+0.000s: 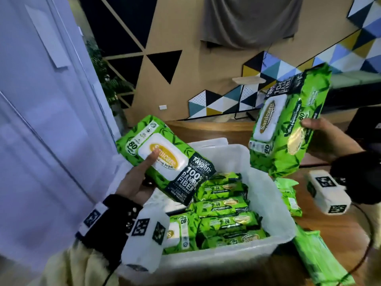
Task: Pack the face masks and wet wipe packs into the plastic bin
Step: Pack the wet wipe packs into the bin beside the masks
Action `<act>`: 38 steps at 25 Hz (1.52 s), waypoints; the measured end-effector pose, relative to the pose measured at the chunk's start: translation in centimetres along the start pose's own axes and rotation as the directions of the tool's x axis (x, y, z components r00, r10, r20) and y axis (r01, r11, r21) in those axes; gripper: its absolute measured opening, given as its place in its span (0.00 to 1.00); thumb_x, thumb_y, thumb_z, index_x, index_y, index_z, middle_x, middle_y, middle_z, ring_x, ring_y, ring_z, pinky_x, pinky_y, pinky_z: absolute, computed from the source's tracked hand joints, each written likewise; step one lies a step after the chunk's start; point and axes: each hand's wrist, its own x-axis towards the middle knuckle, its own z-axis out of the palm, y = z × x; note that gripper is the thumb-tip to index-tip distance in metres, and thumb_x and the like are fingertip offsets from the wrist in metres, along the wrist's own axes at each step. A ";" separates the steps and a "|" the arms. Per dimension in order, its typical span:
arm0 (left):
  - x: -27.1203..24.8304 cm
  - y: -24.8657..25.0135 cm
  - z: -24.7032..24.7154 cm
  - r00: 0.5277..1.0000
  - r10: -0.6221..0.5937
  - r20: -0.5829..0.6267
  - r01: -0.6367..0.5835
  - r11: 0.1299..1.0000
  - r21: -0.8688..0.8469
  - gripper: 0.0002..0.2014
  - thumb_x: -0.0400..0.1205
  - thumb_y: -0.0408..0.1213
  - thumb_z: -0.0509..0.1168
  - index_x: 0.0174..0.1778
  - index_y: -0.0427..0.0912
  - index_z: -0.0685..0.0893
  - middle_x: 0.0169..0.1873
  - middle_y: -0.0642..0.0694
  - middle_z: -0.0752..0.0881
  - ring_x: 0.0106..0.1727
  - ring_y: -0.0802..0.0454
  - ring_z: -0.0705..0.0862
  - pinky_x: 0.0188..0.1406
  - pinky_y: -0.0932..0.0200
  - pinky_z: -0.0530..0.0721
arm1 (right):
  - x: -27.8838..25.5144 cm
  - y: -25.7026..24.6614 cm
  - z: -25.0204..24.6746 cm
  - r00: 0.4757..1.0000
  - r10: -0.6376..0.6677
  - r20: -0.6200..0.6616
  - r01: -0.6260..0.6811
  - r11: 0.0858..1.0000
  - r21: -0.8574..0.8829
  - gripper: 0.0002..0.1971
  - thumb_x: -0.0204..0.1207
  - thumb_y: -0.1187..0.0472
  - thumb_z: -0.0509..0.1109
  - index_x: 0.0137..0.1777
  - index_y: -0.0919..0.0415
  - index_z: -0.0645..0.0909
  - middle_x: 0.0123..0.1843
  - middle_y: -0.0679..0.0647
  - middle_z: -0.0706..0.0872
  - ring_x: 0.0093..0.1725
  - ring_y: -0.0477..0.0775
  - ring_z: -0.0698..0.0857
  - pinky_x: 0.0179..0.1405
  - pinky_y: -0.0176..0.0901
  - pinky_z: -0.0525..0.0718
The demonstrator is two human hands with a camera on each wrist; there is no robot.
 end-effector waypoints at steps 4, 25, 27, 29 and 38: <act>1.3 -2.3 1.2 0.975 -0.171 -0.145 0.198 0.960 0.199 0.11 0.81 0.47 0.66 0.45 0.42 0.81 0.35 0.43 0.84 0.35 0.50 0.81 0.14 0.70 0.78 | -2.2 1.5 3.6 0.995 -0.014 -0.102 0.028 0.990 0.138 0.27 0.82 0.64 0.50 0.36 0.52 0.91 0.37 0.48 0.92 0.35 0.45 0.90 0.32 0.36 0.88; 10.2 -15.4 8.0 0.899 -0.333 -0.283 0.345 0.939 -0.007 0.23 0.85 0.40 0.59 0.70 0.25 0.71 0.57 0.29 0.81 0.40 0.37 0.79 0.23 0.49 0.82 | -4.7 7.8 1.5 0.975 0.215 -0.049 -0.153 0.819 0.554 0.35 0.23 0.71 0.85 0.40 0.75 0.87 0.44 0.73 0.88 0.37 0.68 0.89 0.33 0.58 0.88; 10.8 -16.6 7.4 0.879 -0.384 -0.283 0.389 0.920 -0.039 0.25 0.84 0.40 0.62 0.72 0.27 0.70 0.65 0.28 0.77 0.48 0.34 0.80 0.30 0.45 0.80 | -4.9 8.4 0.8 0.964 0.261 -0.046 -0.193 0.811 0.552 0.37 0.26 0.71 0.84 0.44 0.78 0.84 0.48 0.76 0.84 0.39 0.71 0.88 0.37 0.61 0.88; 11.0 -16.7 7.0 0.858 -0.441 -0.262 0.439 0.896 -0.068 0.28 0.81 0.41 0.66 0.75 0.32 0.69 0.70 0.27 0.74 0.60 0.29 0.80 0.37 0.41 0.82 | -5.0 8.9 0.3 0.954 0.297 -0.051 -0.220 0.801 0.557 0.35 0.30 0.71 0.82 0.45 0.78 0.81 0.50 0.76 0.82 0.39 0.71 0.86 0.41 0.62 0.88; 6.2 -7.2 6.7 0.658 -0.673 0.339 0.356 0.675 0.647 0.42 0.69 0.72 0.57 0.68 0.40 0.75 0.59 0.43 0.86 0.62 0.46 0.83 0.64 0.50 0.80 | -3.8 9.9 3.7 0.976 0.189 0.107 -0.213 0.738 0.641 0.27 0.39 0.70 0.79 0.46 0.71 0.88 0.47 0.67 0.90 0.44 0.65 0.89 0.47 0.58 0.88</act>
